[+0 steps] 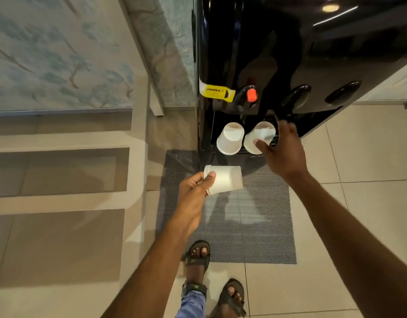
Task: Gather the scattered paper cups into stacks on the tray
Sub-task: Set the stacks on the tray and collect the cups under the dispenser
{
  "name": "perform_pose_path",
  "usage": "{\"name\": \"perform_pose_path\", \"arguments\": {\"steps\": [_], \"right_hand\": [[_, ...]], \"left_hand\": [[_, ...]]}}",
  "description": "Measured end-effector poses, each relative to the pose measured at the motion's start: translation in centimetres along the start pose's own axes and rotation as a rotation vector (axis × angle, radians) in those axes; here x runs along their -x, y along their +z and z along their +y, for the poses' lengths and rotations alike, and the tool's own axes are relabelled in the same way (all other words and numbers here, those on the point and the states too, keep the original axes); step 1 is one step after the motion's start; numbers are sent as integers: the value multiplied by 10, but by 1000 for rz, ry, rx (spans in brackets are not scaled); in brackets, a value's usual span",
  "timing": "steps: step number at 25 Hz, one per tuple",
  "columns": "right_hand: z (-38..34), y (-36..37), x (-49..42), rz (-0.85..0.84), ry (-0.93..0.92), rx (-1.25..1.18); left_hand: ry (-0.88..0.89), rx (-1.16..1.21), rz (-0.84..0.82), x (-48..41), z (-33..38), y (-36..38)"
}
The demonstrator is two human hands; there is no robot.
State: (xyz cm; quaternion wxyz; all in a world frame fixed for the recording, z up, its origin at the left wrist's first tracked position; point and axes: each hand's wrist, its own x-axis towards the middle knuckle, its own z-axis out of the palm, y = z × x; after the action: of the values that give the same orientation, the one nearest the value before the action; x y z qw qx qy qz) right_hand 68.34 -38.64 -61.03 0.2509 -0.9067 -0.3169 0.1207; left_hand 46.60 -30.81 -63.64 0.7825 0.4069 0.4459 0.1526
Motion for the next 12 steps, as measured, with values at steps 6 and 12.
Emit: {"name": "perform_pose_path", "arguments": {"steps": [6, 12], "right_hand": [[9, 12, -7, -41, -31, 83], [19, -22, 56, 128, 270, -536]], "left_hand": [[8, -21, 64, -2, -10, -5], [11, 36, 68, 1, -10, 0]]}}
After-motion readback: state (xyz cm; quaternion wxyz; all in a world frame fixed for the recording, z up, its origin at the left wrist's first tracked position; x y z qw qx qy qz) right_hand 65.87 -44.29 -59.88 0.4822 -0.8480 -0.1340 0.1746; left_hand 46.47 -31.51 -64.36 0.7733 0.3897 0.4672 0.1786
